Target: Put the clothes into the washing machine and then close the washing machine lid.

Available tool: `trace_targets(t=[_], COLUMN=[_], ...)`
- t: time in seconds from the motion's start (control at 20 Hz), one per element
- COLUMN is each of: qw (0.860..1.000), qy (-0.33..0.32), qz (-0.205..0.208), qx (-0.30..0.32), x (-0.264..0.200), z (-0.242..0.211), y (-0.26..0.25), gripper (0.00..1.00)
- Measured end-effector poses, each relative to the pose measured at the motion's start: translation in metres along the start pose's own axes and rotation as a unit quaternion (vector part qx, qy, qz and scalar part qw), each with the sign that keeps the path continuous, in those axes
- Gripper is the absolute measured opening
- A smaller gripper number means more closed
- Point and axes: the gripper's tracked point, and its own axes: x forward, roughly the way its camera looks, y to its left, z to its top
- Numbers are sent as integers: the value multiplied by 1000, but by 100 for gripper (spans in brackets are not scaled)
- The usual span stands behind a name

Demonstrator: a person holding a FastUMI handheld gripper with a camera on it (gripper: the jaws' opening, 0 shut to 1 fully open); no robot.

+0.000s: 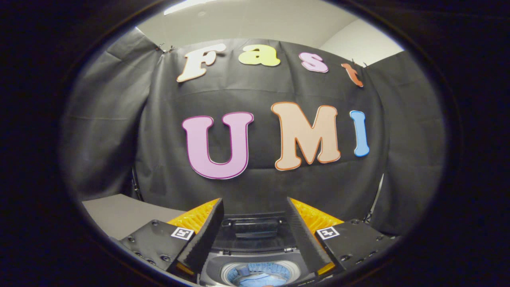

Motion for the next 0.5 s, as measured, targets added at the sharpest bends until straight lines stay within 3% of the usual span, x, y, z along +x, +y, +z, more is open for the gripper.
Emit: trace_targets(t=[0.2,0.5], qw=[999,997], qy=[5,51], qz=[-8,-27], qx=[-40,-49], x=[73,159], z=[-8,-70], y=[5,0], gripper=[97,98])
